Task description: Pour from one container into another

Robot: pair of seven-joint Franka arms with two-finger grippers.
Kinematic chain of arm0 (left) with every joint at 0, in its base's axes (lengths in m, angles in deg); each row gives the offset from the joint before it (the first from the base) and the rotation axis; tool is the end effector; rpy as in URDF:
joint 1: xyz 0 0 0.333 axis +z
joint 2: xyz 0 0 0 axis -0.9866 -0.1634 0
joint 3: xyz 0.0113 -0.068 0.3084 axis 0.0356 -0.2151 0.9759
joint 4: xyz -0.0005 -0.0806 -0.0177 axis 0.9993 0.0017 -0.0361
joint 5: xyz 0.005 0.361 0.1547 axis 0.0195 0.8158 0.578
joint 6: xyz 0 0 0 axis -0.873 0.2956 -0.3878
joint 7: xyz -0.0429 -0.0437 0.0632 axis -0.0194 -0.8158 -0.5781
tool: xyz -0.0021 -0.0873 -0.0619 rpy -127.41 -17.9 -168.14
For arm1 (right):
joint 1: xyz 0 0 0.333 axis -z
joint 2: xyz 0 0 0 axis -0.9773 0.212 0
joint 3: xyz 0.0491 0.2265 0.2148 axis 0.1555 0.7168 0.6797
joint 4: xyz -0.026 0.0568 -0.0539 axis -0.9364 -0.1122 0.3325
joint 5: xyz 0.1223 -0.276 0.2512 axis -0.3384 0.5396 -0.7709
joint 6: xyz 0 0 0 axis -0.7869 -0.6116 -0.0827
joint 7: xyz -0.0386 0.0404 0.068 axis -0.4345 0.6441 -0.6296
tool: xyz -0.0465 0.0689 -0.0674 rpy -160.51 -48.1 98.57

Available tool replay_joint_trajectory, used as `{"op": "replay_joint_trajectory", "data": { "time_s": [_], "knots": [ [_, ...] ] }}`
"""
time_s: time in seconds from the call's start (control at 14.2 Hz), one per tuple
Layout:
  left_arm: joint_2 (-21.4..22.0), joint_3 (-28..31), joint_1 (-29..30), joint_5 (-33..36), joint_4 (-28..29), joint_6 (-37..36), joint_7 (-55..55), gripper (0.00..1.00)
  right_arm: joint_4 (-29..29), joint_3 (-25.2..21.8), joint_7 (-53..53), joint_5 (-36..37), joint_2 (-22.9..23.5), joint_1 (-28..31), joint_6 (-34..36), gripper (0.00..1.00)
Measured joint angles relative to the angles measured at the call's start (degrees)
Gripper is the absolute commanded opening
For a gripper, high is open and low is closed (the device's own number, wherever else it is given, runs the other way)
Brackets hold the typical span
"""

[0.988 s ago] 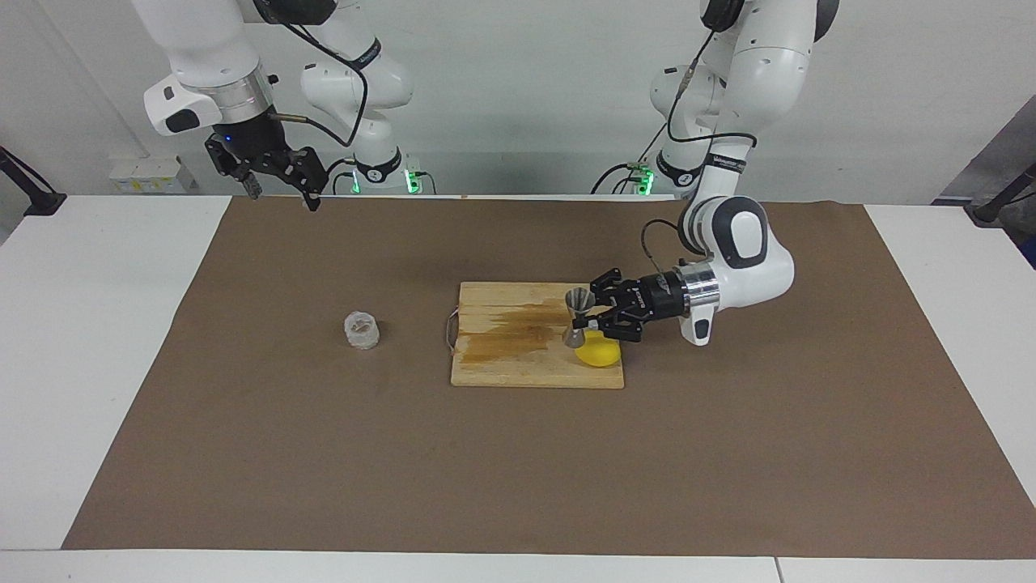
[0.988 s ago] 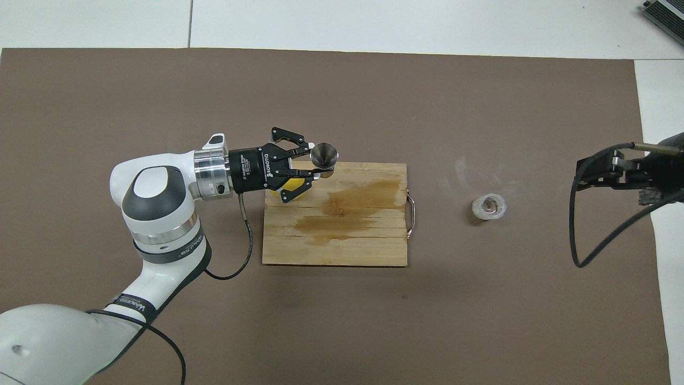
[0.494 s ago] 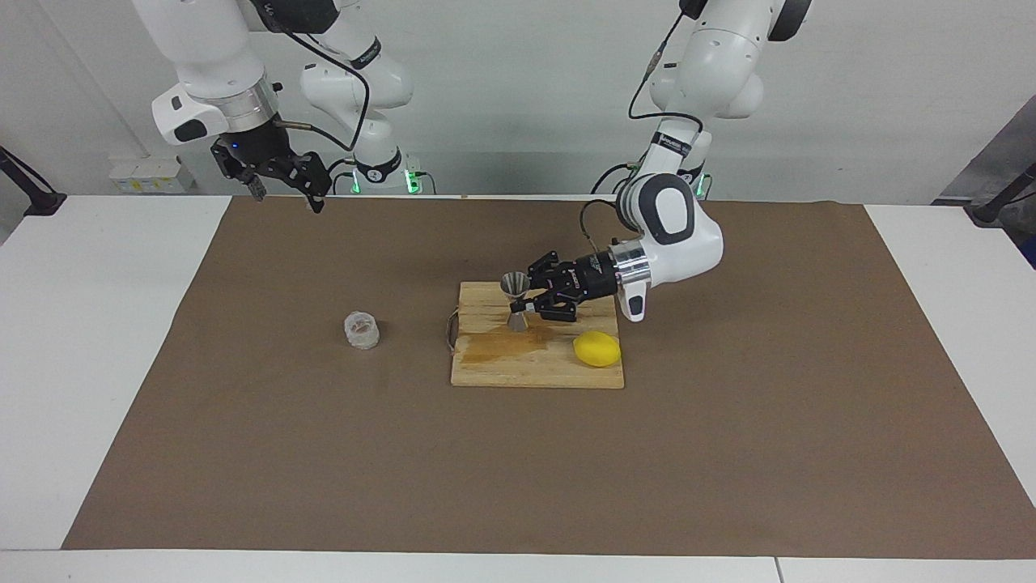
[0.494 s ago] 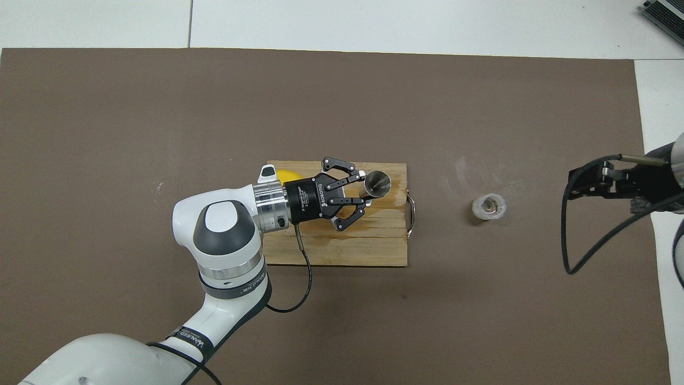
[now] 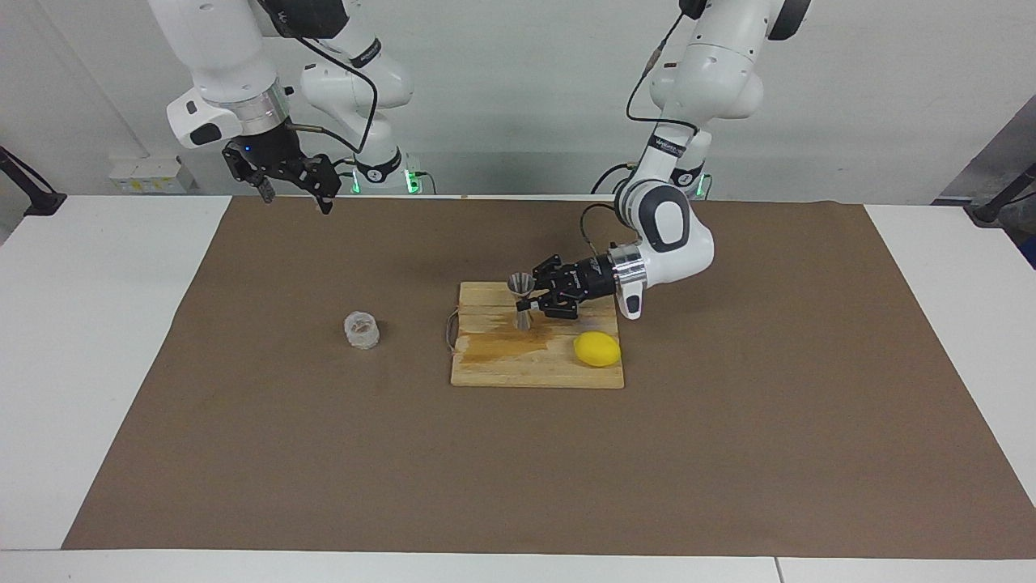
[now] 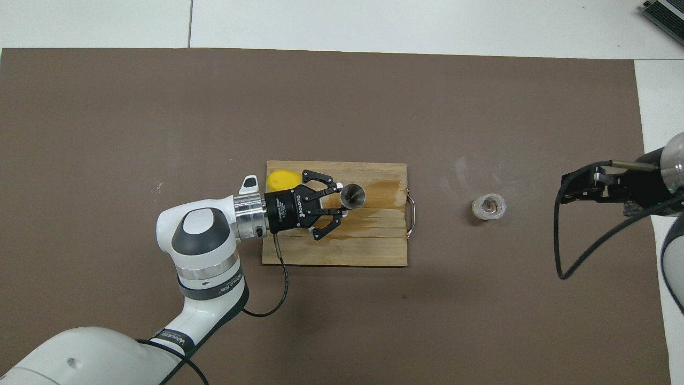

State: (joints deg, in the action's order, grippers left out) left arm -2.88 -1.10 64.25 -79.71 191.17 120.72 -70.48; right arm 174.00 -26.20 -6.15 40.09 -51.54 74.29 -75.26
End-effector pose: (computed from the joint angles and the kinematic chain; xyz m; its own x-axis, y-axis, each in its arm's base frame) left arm 0.4919 -0.2977 0.2932 0.0793 0.1620 -0.9836 0.9871 0.1249 0.1002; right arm 0.5224 0.0367 0.6203 0.9747 -0.2159 -0.0578 -0.2139 -0.9761 0.0395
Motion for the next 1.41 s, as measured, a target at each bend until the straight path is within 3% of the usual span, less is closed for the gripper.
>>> {"op": "replay_joint_trajectory", "data": {
  "time_s": [0.78, 1.41],
  "knots": [
    [0.1, 0.0, 3.1, -1.4, 7.8, -7.0, 8.6, 0.12, 1.9, 0.3, -1.2, 0.0, -1.1, -0.1, -0.9, 1.0],
    [-1.7, -0.1, 3.1, -3.1, 8.6, -8.1, 11.5, 0.3, 2.1, 0.3, -1.2, 0.1, -1.1, -0.1, -1.0, 1.0]
  ]
}}
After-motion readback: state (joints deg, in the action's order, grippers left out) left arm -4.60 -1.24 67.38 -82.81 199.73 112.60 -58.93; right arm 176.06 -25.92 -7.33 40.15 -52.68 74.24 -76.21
